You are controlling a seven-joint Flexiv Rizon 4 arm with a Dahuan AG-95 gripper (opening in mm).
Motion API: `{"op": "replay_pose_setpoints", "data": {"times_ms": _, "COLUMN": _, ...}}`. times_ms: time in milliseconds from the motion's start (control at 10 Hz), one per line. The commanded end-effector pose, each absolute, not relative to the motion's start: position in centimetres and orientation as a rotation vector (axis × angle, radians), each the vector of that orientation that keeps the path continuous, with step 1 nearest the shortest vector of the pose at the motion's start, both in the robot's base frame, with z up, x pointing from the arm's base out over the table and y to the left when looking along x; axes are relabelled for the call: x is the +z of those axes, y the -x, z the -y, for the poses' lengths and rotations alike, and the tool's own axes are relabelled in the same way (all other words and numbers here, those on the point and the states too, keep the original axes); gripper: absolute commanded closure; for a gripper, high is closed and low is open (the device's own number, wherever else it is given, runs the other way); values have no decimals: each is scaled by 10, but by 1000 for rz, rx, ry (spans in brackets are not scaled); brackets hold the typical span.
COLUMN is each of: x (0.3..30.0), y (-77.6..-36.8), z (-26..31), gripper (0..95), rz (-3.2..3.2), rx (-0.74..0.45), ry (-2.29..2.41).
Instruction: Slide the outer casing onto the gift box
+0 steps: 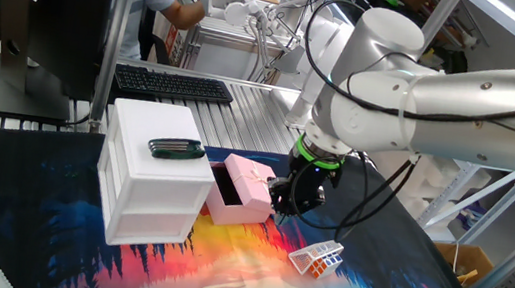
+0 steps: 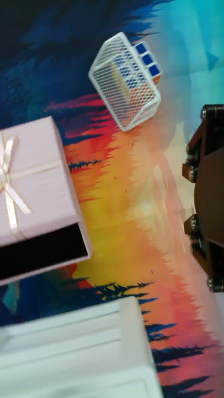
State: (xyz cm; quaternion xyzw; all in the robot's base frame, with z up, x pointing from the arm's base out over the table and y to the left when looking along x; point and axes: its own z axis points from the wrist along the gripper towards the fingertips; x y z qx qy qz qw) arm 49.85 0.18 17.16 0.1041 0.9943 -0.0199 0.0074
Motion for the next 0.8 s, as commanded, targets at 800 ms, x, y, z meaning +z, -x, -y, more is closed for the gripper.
{"op": "replay_pose_setpoints", "data": {"times_ms": 800, "x": 177, "y": -527, "z": 14, "gripper": 950, "rz": -3121, "rx": -53, "ry": -237}}
